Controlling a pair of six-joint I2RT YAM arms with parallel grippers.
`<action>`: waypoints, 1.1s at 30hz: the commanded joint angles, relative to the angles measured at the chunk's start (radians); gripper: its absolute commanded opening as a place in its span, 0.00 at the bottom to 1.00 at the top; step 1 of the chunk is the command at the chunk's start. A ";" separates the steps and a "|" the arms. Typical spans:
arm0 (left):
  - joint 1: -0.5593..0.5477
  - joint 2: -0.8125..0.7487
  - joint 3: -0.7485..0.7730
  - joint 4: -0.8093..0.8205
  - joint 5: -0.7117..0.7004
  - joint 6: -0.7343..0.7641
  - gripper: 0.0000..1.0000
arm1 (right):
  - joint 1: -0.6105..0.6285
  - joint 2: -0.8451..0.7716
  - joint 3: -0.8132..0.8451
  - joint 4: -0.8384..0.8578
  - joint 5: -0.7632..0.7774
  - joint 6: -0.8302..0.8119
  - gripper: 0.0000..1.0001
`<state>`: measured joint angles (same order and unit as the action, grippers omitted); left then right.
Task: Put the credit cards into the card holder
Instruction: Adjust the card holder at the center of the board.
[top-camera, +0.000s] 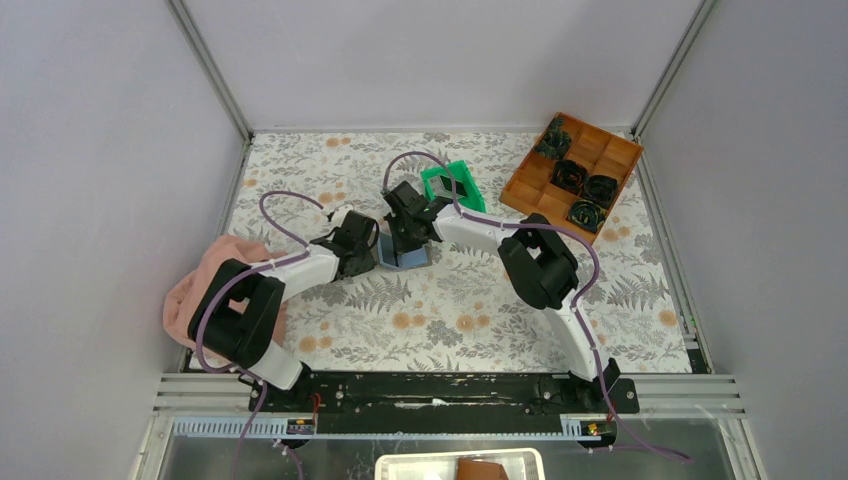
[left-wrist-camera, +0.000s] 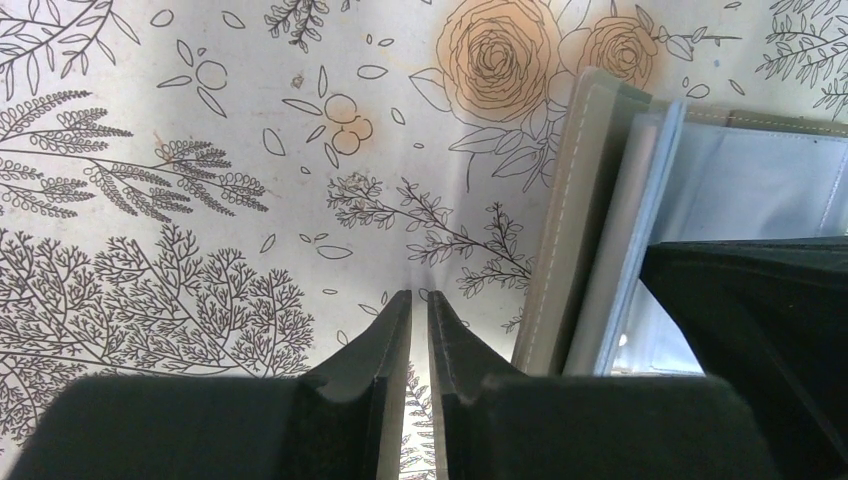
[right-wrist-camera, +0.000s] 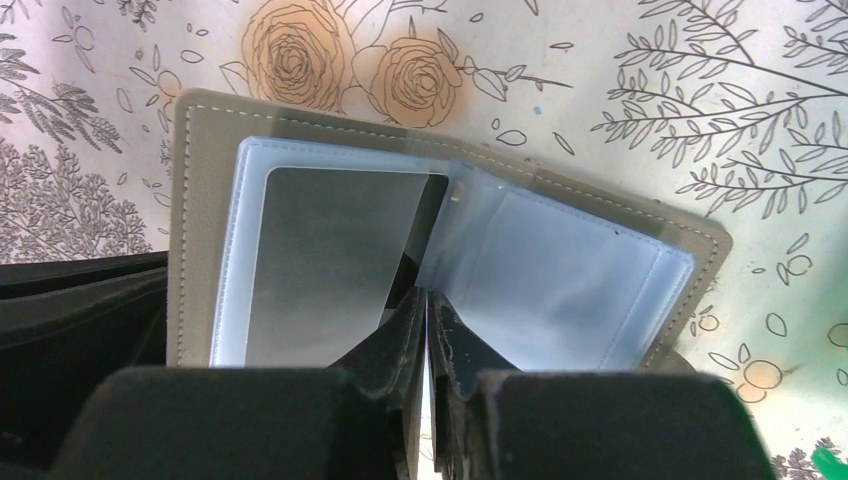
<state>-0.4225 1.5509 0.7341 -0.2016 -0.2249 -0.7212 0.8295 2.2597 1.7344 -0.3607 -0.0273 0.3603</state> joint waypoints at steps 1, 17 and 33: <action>0.006 0.070 -0.031 -0.083 0.036 0.023 0.18 | 0.011 -0.003 0.005 0.019 -0.055 0.009 0.10; 0.013 -0.038 -0.043 -0.130 0.000 0.000 0.20 | 0.011 -0.059 -0.030 0.024 -0.004 -0.011 0.11; 0.014 -0.256 0.163 -0.251 -0.023 -0.016 0.25 | 0.013 -0.096 -0.079 0.020 0.018 -0.035 0.11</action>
<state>-0.4129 1.3018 0.7925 -0.4435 -0.2512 -0.7315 0.8303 2.2326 1.6840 -0.3275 -0.0380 0.3439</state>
